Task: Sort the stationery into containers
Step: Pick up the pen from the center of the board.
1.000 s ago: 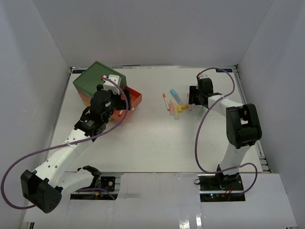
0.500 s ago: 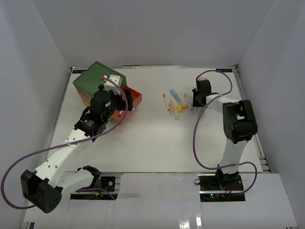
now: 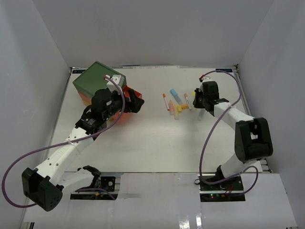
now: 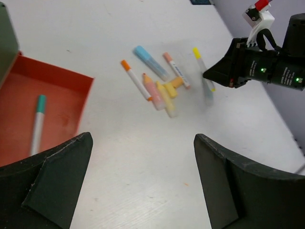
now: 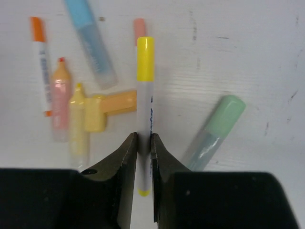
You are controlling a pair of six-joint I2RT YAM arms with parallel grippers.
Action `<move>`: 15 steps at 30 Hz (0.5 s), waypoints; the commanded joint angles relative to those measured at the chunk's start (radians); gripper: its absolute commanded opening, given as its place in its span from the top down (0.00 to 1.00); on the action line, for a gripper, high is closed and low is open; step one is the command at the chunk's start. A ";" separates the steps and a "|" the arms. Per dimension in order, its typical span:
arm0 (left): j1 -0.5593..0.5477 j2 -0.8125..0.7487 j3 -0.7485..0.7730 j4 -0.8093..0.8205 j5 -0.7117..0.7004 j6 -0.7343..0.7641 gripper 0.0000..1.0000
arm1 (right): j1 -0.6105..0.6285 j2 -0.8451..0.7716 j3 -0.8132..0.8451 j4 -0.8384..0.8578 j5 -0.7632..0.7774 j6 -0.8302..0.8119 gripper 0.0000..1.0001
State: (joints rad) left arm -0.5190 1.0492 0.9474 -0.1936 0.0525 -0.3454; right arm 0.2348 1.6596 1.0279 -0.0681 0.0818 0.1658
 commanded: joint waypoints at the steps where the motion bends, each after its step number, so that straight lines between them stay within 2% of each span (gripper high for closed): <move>1: 0.004 0.031 0.063 0.036 0.154 -0.168 0.02 | 0.050 -0.181 -0.089 0.132 -0.158 0.053 0.92; 5: -0.042 0.089 0.086 0.092 0.173 -0.248 0.02 | 0.122 -0.334 -0.192 0.232 -0.237 0.109 0.92; 8: -0.108 0.147 0.116 0.134 0.118 -0.279 0.02 | 0.181 -0.461 -0.285 0.362 -0.287 0.170 0.91; 13: -0.208 0.245 0.175 0.166 -0.021 -0.287 0.02 | 0.267 -0.549 -0.390 0.516 -0.320 0.245 0.91; 15: -0.240 0.284 0.185 0.184 -0.037 -0.294 0.03 | 0.296 -0.570 -0.419 0.562 -0.320 0.267 0.91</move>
State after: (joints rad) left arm -0.7250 1.3125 1.0908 -0.0589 0.0837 -0.6113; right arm 0.4961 1.1183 0.6361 0.3367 -0.2028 0.3645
